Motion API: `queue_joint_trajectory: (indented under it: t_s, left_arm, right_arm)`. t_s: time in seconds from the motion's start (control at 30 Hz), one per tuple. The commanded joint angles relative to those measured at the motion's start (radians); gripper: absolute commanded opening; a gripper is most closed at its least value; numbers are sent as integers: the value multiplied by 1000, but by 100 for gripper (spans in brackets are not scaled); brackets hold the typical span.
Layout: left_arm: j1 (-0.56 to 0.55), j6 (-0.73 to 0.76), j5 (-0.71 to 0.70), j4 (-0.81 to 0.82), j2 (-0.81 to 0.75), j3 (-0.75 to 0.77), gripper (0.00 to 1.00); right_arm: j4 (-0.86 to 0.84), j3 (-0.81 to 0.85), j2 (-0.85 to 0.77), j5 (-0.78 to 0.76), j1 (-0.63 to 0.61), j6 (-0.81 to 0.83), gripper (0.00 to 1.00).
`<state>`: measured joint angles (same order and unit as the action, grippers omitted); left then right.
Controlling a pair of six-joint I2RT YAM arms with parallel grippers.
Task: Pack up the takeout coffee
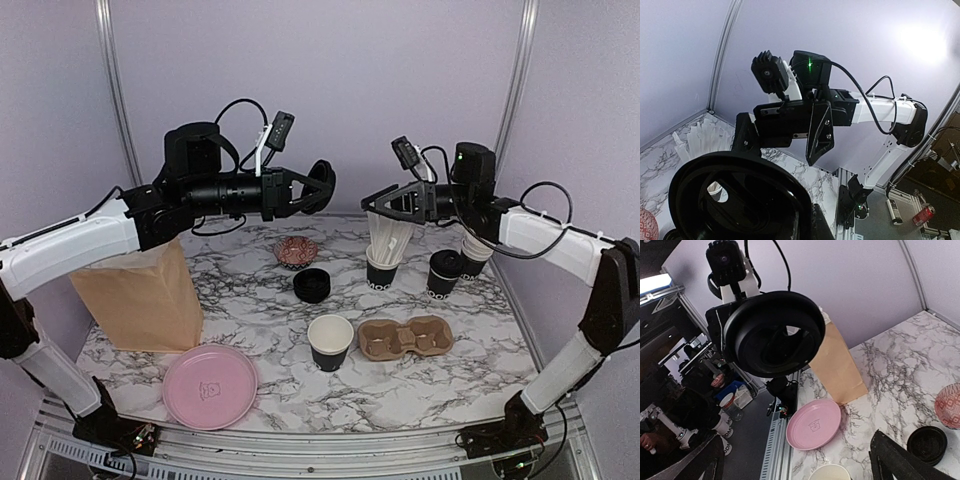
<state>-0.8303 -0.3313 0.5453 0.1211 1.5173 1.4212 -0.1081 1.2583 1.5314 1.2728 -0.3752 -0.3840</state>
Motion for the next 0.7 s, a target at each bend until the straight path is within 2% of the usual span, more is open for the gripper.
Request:
queue_joint_trajectory:
  t_s: [0.0,0.13,0.23,0.47,0.67]
  left_arm:
    - [-15,-11,45,123,-25,2,2]
    - [-23,-11,49,128,-14,8,2]
    - [-28,-12,55,133,-3,17,2]
    - [-45,-13,69,137,23,48,2]
    - [-59,-13,82,137,53,71,2]
  right_arm:
    - [-335,32,23,85,-68,-282,99]
    - [-670,3,71,89,-95,-556,99]
    - [-824,12,109,93,-114,-678,99]
    - [-834,60,162,89,-144,-722,99]
    - [-963,78,186,81,-156,-826,99]
